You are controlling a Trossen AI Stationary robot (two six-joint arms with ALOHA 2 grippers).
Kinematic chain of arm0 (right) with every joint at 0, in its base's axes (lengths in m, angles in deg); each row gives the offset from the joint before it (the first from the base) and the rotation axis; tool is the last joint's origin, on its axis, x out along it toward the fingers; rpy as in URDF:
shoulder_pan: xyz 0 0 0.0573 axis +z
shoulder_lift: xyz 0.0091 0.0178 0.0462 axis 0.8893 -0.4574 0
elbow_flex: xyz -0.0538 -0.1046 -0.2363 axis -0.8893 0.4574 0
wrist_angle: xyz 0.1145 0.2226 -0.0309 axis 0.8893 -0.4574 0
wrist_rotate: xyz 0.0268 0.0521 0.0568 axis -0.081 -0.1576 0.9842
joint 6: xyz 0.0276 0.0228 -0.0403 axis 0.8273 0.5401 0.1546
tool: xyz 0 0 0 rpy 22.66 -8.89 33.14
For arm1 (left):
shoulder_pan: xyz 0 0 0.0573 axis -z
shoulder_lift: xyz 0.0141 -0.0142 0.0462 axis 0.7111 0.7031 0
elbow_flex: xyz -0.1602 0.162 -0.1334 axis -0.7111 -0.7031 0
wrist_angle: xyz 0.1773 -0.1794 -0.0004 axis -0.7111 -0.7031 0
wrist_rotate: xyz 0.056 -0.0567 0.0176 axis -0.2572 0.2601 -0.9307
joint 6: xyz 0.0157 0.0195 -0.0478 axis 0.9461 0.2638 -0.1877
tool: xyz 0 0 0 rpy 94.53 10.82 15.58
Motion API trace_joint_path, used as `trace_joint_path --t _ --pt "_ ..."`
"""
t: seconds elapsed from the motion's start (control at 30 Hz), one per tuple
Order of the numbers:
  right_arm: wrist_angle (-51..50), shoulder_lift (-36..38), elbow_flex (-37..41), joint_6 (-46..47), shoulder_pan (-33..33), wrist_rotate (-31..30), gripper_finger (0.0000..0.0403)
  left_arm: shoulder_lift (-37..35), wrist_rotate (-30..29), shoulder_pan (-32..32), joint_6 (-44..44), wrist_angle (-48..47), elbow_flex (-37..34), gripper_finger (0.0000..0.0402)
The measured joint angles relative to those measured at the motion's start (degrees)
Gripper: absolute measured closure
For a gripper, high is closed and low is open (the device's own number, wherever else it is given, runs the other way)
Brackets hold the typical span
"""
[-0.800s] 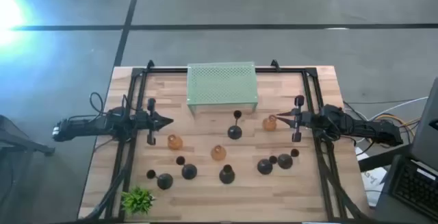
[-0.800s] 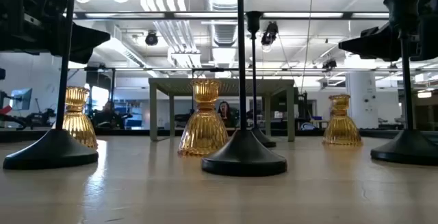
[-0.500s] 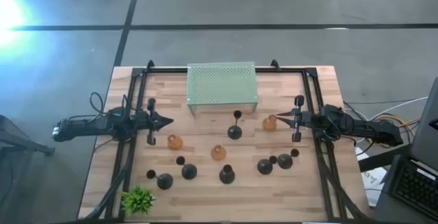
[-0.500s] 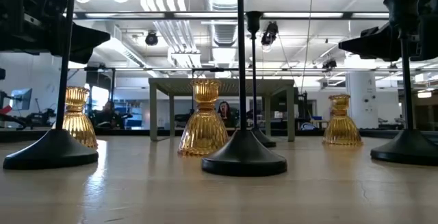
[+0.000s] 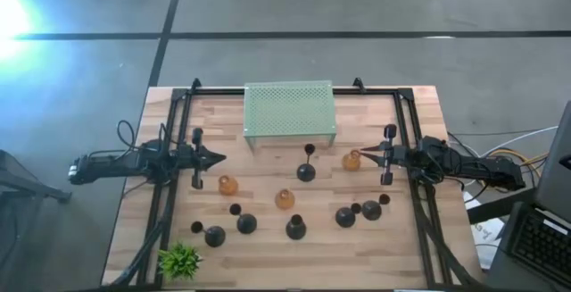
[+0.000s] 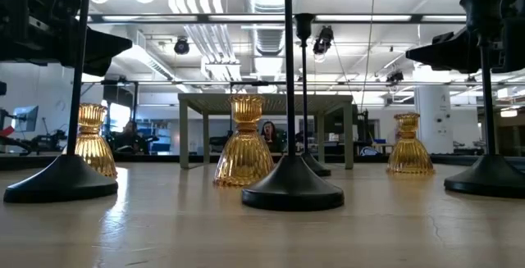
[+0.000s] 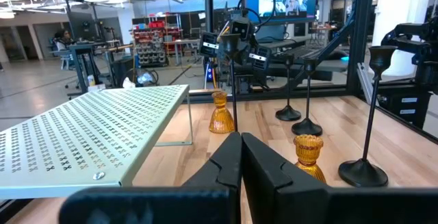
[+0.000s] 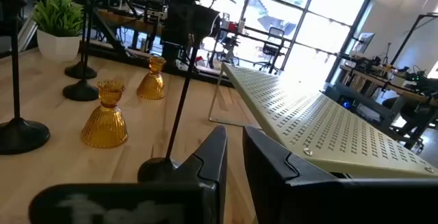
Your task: Pick & Place candle stick holders
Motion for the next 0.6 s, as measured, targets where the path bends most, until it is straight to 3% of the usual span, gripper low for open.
trace_joint_path --t 0.13,0.33,0.6 --pt "0.0 0.0 0.0 -0.03 0.01 0.0 0.036 0.02 0.01 0.01 0.0 0.0 0.0 0.0388" --pt "2.88 -0.01 0.01 -14.89 -0.04 -2.45 0.036 0.02 -0.01 0.01 0.0 0.0 0.0 0.0388" --pt "14.04 -0.02 0.01 -8.29 -0.02 -2.47 0.036 0.02 0.0 0.01 0.0 0.01 0.0 0.0388"
